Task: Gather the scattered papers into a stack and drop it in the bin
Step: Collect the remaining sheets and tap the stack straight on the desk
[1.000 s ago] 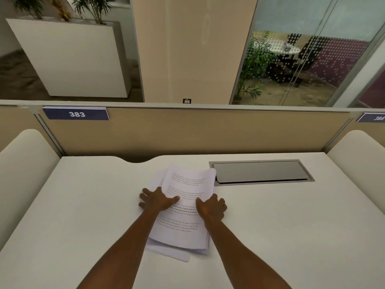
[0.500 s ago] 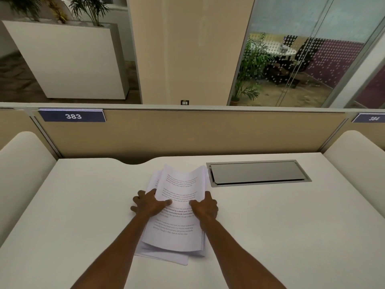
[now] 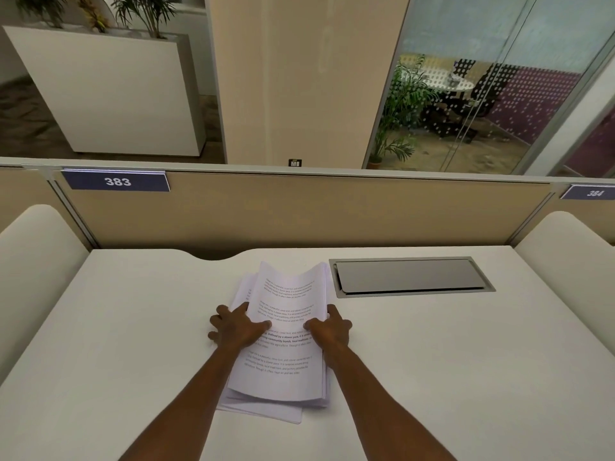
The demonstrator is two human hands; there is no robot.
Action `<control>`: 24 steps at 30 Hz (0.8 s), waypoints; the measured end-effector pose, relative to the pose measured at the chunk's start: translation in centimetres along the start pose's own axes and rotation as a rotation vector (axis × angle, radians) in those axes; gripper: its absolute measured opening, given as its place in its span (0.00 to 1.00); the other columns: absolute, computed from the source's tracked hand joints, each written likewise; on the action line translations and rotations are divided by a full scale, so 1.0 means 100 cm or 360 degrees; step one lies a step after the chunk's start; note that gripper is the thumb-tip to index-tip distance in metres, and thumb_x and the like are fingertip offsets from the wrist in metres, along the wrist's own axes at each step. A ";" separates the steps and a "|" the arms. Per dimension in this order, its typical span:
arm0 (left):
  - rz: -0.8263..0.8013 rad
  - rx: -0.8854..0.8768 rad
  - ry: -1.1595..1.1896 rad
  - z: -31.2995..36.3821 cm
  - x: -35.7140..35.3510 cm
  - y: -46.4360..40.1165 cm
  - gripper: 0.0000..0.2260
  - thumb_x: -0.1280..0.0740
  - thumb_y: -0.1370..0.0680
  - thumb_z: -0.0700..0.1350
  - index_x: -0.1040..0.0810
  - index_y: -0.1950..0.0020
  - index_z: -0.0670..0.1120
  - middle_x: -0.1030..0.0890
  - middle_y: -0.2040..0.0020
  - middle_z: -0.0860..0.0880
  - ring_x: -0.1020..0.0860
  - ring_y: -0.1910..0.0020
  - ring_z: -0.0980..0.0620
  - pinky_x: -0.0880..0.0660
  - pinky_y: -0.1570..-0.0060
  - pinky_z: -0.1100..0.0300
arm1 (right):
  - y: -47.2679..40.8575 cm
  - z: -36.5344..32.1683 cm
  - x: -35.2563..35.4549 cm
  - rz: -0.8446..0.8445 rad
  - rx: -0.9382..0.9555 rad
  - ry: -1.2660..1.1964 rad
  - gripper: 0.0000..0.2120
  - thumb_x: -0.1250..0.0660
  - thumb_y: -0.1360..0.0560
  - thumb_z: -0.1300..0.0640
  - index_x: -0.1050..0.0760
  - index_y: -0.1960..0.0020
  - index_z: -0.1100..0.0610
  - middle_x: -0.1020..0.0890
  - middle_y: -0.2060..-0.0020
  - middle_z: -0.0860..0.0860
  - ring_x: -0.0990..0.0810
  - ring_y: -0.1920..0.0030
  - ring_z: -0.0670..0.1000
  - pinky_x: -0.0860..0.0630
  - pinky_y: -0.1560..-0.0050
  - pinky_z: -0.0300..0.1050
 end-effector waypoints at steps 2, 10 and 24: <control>0.0007 -0.0017 -0.0012 -0.002 -0.001 0.000 0.37 0.29 0.30 0.69 0.32 0.25 0.55 0.36 0.26 0.42 0.38 0.25 0.38 0.38 0.26 0.36 | 0.001 -0.001 0.001 0.0040 0.0052 0.0040 0.30 0.29 0.28 0.55 0.31 0.28 0.51 0.33 0.35 0.58 0.21 0.46 0.59 0.20 0.40 0.54; 0.0121 -0.0034 -0.0046 -0.007 -0.002 0.005 0.33 0.29 0.30 0.69 0.29 0.29 0.56 0.34 0.27 0.43 0.35 0.26 0.41 0.38 0.27 0.39 | 0.043 -0.032 -0.020 0.0235 0.0583 0.0554 0.25 0.33 0.27 0.53 0.32 0.30 0.50 0.25 0.40 0.54 0.24 0.39 0.58 0.27 0.42 0.48; 0.0069 -0.0151 0.0136 -0.007 0.007 0.014 0.32 0.27 0.28 0.64 0.28 0.29 0.50 0.29 0.31 0.41 0.26 0.32 0.39 0.25 0.33 0.44 | 0.016 0.007 -0.011 0.0036 -0.0093 -0.0035 0.29 0.32 0.25 0.55 0.31 0.27 0.63 0.25 0.31 0.62 0.24 0.33 0.61 0.24 0.33 0.53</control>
Point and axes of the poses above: each hand's wrist, its own y-axis away from the middle knuckle, its own x-axis out of the back of the hand, z = x × y, the point moved 8 cm from there along -y, towards the middle knuckle
